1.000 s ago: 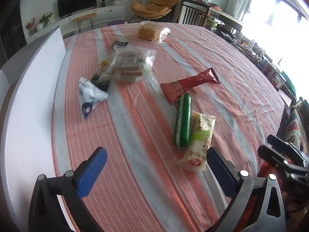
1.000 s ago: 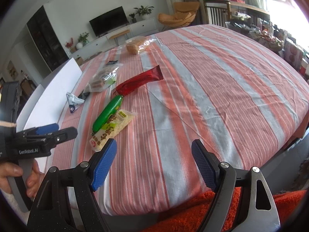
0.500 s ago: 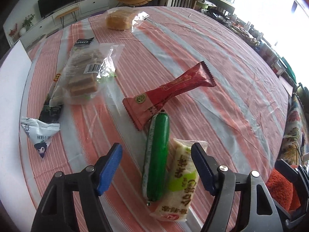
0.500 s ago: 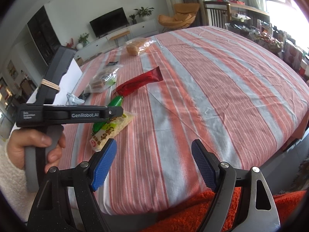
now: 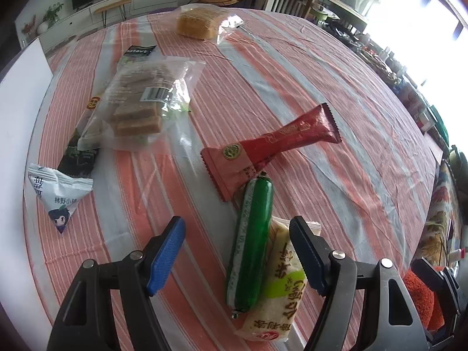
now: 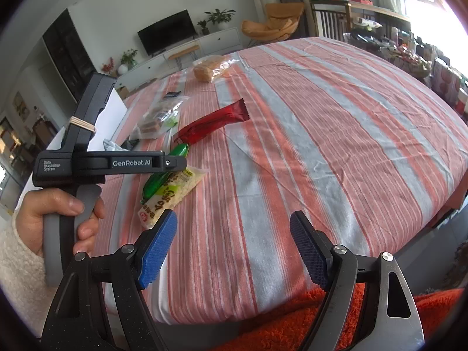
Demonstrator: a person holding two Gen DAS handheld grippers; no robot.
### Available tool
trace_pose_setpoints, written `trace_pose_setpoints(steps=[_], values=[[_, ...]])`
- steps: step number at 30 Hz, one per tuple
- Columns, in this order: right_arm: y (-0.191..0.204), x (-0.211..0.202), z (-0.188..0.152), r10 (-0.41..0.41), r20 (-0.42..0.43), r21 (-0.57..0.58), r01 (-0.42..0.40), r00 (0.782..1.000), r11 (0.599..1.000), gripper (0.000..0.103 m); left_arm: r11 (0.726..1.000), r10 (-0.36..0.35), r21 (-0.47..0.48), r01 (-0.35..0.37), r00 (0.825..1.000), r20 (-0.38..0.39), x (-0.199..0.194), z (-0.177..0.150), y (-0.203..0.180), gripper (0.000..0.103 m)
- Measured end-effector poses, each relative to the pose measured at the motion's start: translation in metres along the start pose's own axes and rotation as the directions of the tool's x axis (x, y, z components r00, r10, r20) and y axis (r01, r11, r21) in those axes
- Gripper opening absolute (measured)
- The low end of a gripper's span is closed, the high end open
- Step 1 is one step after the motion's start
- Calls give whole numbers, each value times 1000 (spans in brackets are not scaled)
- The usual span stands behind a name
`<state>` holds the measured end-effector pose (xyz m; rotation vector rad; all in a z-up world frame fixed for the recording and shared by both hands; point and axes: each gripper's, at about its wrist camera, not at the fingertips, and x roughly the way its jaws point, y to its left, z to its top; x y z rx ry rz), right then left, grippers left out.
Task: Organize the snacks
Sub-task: 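Move the left tool back over the green sausage and cream bread pack, then close the left tool on the green sausage and lift it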
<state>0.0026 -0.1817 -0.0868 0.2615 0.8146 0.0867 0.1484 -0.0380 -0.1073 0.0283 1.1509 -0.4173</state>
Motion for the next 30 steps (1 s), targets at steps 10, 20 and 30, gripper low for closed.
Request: trace_pose_setpoints(steps=[10,20,30], values=[[0,0,0,2,0,2,-2,1000,1000,82,1000,27,10,-27,1000,11,-1,-1,5,74],[1,1,0,7,-4,6,-7,1000,1000,82,982,143,120,-143,990,11,7,-4,-5,74],[1,3,0,12,-7,10,-12,1000,1000,82,971,145,190,-148,989,29,-1,-11,-19,23]])
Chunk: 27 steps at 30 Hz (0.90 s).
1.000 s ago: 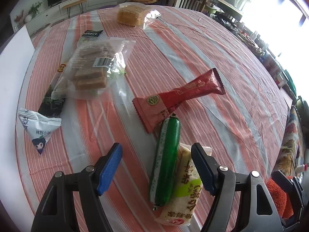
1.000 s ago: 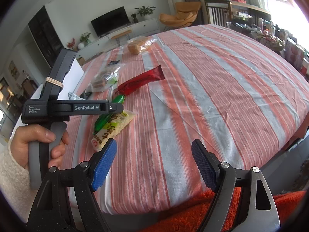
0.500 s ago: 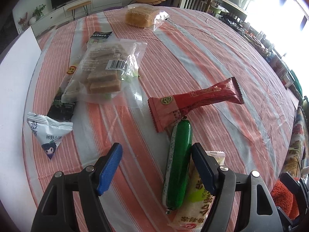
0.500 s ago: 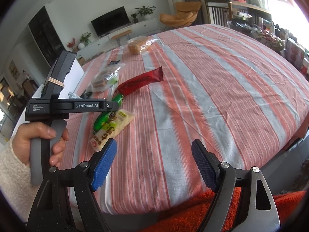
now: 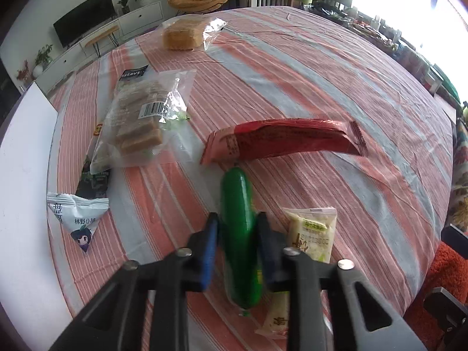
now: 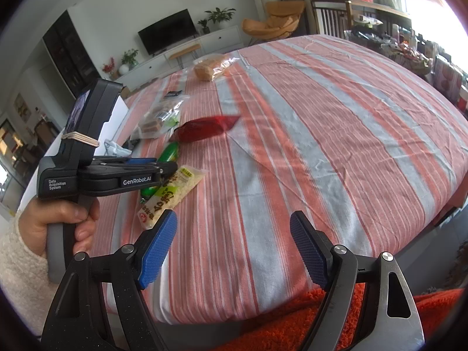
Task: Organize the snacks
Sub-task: 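Close the left tool on the green sausage and lift it, then carry the sausage toward the box while the right tool grasps the cream bread pack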
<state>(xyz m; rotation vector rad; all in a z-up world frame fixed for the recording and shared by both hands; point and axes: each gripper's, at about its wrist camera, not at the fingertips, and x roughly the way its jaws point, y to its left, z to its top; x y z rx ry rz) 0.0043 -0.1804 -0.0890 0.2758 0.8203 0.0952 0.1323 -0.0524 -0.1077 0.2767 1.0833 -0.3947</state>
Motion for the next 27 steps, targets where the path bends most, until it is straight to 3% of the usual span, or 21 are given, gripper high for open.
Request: trace_pose_setpoints(steps=[27], values=[[-1,2,-2,-14,-26,11,14,1000,1000,82,980,-81,-172,97,992,100,-69,-58,39,23]])
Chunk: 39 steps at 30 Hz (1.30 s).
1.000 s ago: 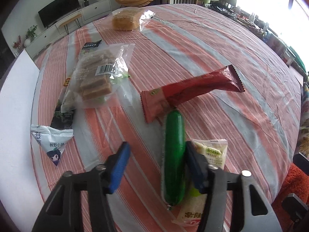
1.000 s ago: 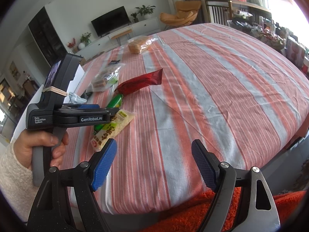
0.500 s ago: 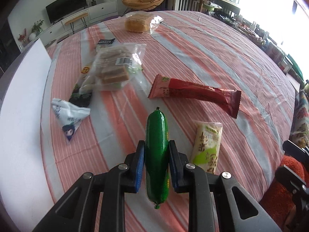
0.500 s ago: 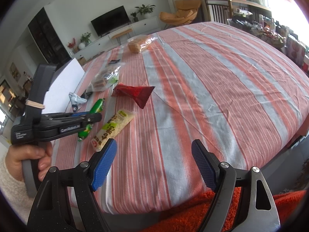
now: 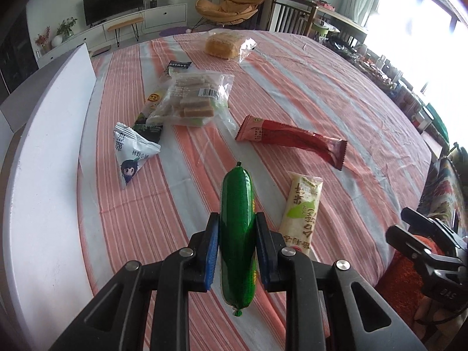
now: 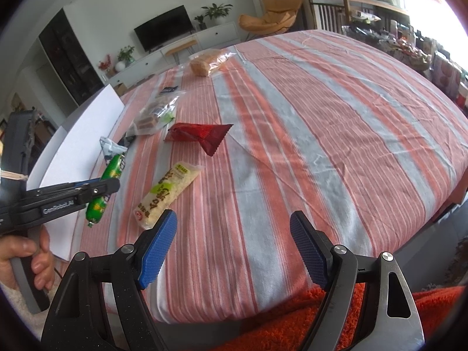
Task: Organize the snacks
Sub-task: 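Carry the sausage toward the box while the right tool grasps the cream bread pack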
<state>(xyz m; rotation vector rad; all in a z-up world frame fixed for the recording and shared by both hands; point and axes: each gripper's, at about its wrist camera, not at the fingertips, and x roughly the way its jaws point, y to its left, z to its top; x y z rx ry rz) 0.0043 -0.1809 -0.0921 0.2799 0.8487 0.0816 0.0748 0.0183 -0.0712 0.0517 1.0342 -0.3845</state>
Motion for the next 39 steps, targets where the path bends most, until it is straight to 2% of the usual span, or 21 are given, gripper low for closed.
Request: trace_pose_setpoints(steps=[10,12,15,19,22,24,25,27,31,34,35,36,37,38,39], values=[[-3,0,0,-2,-14,4,2,1000,1000,82,999,-45,-18,47,996,75,-40,-4,-4,23],[-8,0,2,36,-30,28,-35,999,999,82,998,-56,-22,58,994,94,-52,-4,-4,23],[-24,4,8,112,-67,127,-103,991,987,82,997,-58,-35,63,988,144,-77,-2,1,23],[-25,26,19,165,-179,227,-122,970,966,83,996,-35,-70,51,977,212,-108,0,18,23],[8,51,30,215,-271,206,-162,938,965,84,993,-19,-105,44,973,231,-119,-1,34,23],[39,72,36,187,-342,139,-147,921,979,82,991,-9,-125,40,971,239,-123,-3,43,23],[57,85,38,139,-380,89,-113,915,990,82,991,0,-133,33,970,244,-125,-4,48,23],[87,99,45,11,-352,-21,-20,936,1000,85,990,25,-139,10,967,252,-128,-6,54,23],[116,112,40,-142,-307,-143,102,941,984,85,988,64,-155,-23,962,266,-136,-14,66,23],[119,103,27,-219,-239,-223,166,946,960,75,983,100,-178,-51,956,275,-141,-20,80,23],[117,97,23,-214,-226,-224,163,951,961,66,980,115,-190,-63,955,274,-142,-23,86,23],[113,91,22,-214,-221,-221,164,952,961,46,977,121,-200,-67,955,271,-141,-24,91,23],[110,88,22,-213,-223,-216,165,951,962,34,975,124,-212,-68,956,266,-140,-26,96,23],[105,84,22,-193,-237,-195,148,952,970,29,973,126,-223,-67,957,260,-138,-28,100,23],[100,81,22,-169,-245,-176,128,955,976,29,970,124,-233,-64,959,256,-136,-29,104,23]])
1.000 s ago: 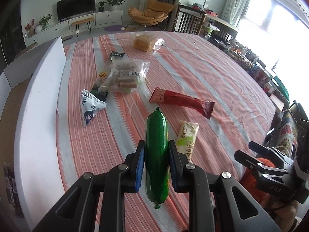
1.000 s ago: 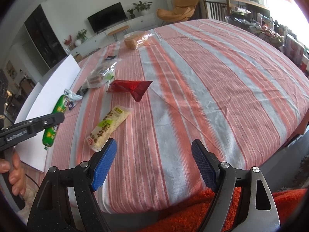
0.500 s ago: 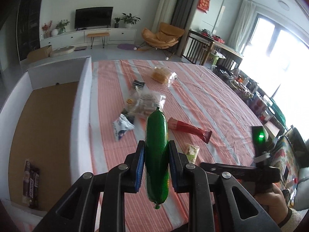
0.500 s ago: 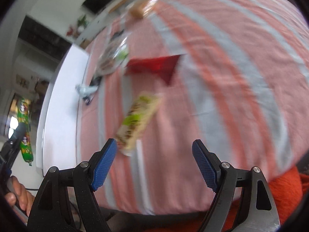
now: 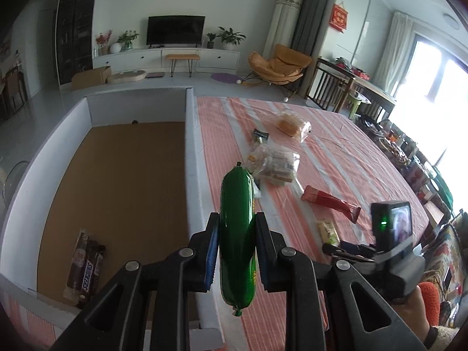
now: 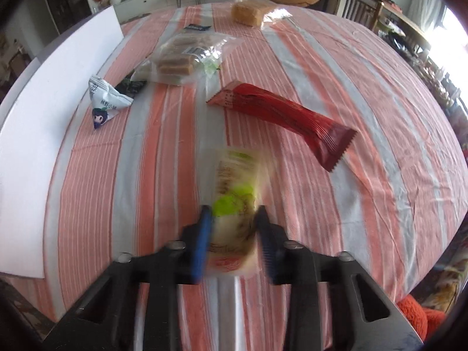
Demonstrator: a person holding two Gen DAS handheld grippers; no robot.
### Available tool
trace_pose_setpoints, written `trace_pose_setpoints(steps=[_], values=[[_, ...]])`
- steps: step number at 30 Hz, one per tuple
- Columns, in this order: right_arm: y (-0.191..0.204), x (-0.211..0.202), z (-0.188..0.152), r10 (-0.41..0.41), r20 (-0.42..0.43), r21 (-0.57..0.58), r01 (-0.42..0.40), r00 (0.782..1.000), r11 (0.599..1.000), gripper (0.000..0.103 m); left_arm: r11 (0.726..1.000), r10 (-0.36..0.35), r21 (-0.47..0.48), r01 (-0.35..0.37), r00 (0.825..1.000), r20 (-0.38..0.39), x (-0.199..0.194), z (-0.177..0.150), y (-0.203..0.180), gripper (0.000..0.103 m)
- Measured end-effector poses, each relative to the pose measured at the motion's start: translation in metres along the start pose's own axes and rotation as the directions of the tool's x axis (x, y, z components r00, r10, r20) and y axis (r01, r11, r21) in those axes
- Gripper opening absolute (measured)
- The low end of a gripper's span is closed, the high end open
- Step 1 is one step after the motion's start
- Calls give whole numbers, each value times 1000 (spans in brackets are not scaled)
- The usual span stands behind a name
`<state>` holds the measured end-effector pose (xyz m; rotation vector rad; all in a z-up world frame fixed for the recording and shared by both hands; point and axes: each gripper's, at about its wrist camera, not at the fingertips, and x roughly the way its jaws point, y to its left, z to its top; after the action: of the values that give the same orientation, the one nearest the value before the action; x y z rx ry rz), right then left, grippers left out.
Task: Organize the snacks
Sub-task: 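Carry the sausage toward the box while the right tool grasps the cream bread pack, then lower both snacks into the cardboard box and open both tools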
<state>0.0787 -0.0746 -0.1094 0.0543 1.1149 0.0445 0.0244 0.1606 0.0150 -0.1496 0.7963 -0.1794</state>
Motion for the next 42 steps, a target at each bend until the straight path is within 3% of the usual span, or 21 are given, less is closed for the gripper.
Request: trace_pose_setpoints(steps=[5,12,19,25,27,29,31,32,33,35,38,42], values=[[-7,-16,-7,153,18,73,-154,988,985,29,1000,-8,-25,8,1000,19,-5,1,8,23],[12,-67,9,310,113,36,-316,944,948,29,998,20,-61,-16,998,66,-25,7,29,23],[63,-116,31,475,172,-75,-470,863,880,30,988,107,-118,-96,990,89,-41,14,71,23],[147,-128,51,623,95,-219,-594,777,774,30,968,194,-179,-177,978,81,-50,7,112,23],[171,-121,55,637,69,-247,-606,768,757,30,959,215,-201,-198,975,62,-51,4,126,23],[198,-107,54,636,33,-277,-605,771,747,31,950,247,-209,-231,968,52,-51,0,136,23],[217,-92,48,609,-13,-294,-585,793,756,40,933,297,-222,-283,955,29,-46,-4,145,24],[223,-84,44,593,-35,-297,-575,804,762,59,925,311,-235,-298,950,20,-44,-6,149,31],[223,-78,40,590,-43,-292,-575,807,765,68,915,324,-256,-311,946,8,-42,-8,155,53],[217,-77,33,590,-41,-287,-575,806,766,68,894,343,-305,-327,939,1,-41,-12,165,86],[199,-79,26,563,-13,-283,-543,827,791,68,888,341,-345,-303,938,55,-45,-11,160,89],[169,-87,24,489,70,-296,-450,869,843,70,920,269,-318,-228,959,89,-41,-1,134,89]])
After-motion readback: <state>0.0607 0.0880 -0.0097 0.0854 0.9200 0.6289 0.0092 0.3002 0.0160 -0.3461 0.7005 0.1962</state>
